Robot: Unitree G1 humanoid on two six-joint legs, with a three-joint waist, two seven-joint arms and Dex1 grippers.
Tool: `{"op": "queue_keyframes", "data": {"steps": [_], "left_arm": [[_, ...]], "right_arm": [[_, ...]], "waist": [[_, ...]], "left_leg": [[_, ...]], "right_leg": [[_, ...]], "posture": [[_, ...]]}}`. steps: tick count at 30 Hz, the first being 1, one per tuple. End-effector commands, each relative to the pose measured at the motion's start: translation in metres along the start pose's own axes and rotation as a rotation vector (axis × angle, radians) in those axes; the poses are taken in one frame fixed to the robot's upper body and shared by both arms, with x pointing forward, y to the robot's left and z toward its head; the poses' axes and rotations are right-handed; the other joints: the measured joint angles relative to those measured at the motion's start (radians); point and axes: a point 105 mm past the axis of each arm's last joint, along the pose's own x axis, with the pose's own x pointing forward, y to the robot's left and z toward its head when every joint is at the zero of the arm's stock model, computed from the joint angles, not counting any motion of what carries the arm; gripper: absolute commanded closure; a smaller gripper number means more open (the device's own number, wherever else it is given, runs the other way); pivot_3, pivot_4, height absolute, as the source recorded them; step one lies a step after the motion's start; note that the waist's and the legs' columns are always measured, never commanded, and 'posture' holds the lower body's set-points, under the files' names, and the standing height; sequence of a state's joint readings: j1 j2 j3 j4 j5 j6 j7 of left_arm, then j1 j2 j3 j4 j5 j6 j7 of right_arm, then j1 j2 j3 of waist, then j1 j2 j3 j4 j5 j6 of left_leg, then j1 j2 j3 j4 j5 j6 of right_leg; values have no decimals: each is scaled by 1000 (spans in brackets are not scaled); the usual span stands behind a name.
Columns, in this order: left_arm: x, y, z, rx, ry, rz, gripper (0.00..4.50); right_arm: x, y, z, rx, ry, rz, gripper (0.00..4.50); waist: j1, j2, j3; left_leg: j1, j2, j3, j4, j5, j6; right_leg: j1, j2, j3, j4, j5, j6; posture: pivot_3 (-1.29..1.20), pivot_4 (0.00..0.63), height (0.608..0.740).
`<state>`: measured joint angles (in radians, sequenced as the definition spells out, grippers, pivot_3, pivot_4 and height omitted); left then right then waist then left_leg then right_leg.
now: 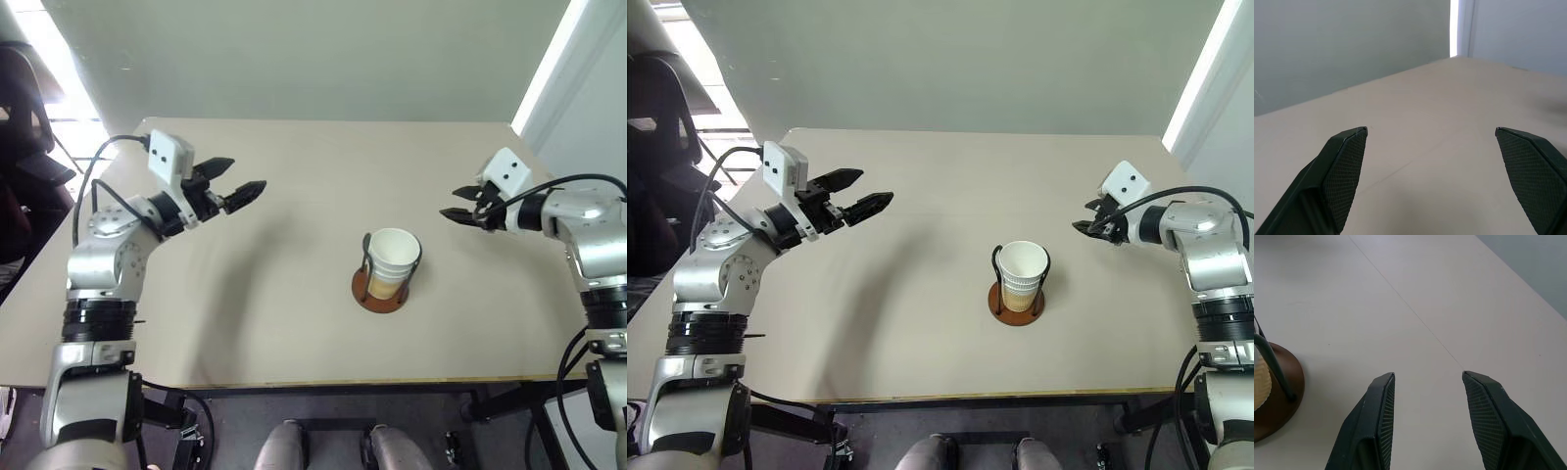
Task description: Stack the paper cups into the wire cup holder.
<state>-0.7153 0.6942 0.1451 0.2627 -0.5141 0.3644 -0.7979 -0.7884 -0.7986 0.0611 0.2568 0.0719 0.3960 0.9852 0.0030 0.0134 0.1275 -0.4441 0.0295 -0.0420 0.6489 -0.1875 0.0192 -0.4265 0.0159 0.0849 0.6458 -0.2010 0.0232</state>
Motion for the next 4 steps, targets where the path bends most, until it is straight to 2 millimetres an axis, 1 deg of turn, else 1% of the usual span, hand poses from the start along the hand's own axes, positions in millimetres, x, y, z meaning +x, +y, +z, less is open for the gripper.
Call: {"op": "queue_keyframes", "data": {"steps": [1, 4], "left_arm": [[-5, 0, 13, 50, -28, 14, 0], [-4, 1, 15, 61, -30, 19, 0]], "right_arm": [[-4, -9, 12, -49, -30, -37, 2320], [-4, -11, 13, -47, -38, -57, 2320]], "waist": [[0, 0, 0], [0, 0, 0]], "left_leg": [[0, 0, 0, 0, 0, 0], [0, 0, 0, -1, 0, 0]], "right_leg": [[0, 0, 0, 0, 0, 0], [-1, 0, 0, 0, 0, -1]], "posture": [[0, 150, 740], [0, 150, 740]]}}
